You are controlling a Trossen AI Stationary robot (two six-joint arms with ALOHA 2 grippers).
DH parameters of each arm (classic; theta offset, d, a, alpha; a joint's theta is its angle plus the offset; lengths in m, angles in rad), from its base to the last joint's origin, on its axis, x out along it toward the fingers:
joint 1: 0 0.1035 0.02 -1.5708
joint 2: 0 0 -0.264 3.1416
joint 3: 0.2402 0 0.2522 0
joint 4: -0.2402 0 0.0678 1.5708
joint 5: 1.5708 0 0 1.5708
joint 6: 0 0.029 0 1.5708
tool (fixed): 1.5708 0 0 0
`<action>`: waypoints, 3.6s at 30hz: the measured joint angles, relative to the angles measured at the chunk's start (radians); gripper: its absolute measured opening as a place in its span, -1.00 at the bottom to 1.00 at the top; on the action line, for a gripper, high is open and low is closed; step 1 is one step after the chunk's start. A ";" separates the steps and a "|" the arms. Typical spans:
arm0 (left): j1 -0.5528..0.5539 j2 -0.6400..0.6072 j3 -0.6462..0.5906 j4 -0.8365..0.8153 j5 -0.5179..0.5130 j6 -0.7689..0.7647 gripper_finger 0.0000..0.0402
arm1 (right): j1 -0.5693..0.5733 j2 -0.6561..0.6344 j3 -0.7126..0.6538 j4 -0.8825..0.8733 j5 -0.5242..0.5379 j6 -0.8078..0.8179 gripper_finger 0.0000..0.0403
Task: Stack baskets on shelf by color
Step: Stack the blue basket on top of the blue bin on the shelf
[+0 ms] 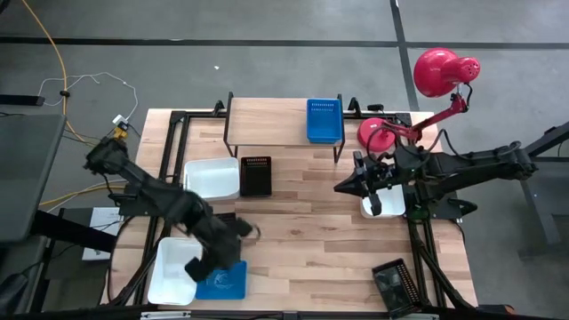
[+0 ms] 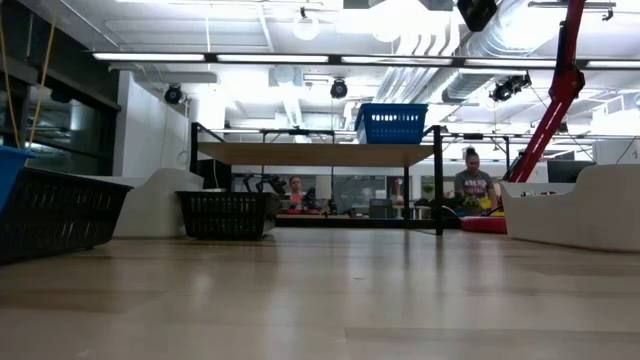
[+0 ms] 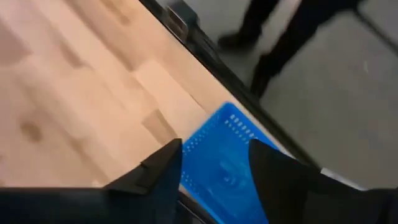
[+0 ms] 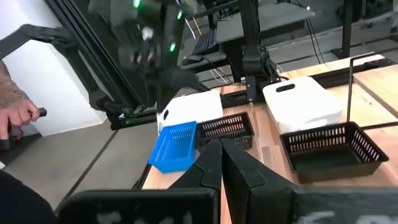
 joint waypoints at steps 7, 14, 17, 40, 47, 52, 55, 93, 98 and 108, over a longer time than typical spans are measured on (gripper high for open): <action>-0.046 0.189 0.000 0.039 -0.036 0.247 -0.01 | 0.000 -0.026 0.000 -0.001 -0.003 0.000 -1.00; -0.055 0.312 -0.001 0.073 -0.122 0.382 -0.02 | 0.000 -0.034 0.000 -0.002 -0.003 0.000 -1.00; -0.049 0.350 -0.001 0.080 -0.134 0.422 -0.03 | 0.000 -0.033 0.000 -0.002 0.004 0.000 -1.00; 0.004 0.409 0.013 0.064 -0.100 0.460 -0.93 | 0.000 -0.033 0.000 -0.013 0.035 -0.011 -1.00; 0.094 0.275 0.092 0.018 -0.165 0.411 -0.99 | 0.000 -0.033 0.000 -0.013 0.047 -0.037 -1.00; 0.193 0.053 0.133 0.008 -0.452 0.346 -1.00 | 0.000 -0.034 0.000 -0.012 0.048 -0.036 -1.00; 0.275 -0.077 0.167 0.061 -0.660 0.319 -1.00 | 0.000 -0.038 0.000 -0.015 0.082 -0.037 -1.00; 0.958 0.501 0.854 0.061 -0.394 0.572 -1.00 | 0.000 -0.037 0.000 -0.013 0.242 0.009 -1.00; 0.958 0.501 0.854 0.067 -0.385 0.604 -0.98 | 0.000 -0.037 0.000 -0.014 0.243 0.009 -1.00; 0.958 0.500 0.854 0.068 -0.391 0.552 -0.65 | 0.000 -0.037 0.000 -0.016 0.243 0.009 -1.00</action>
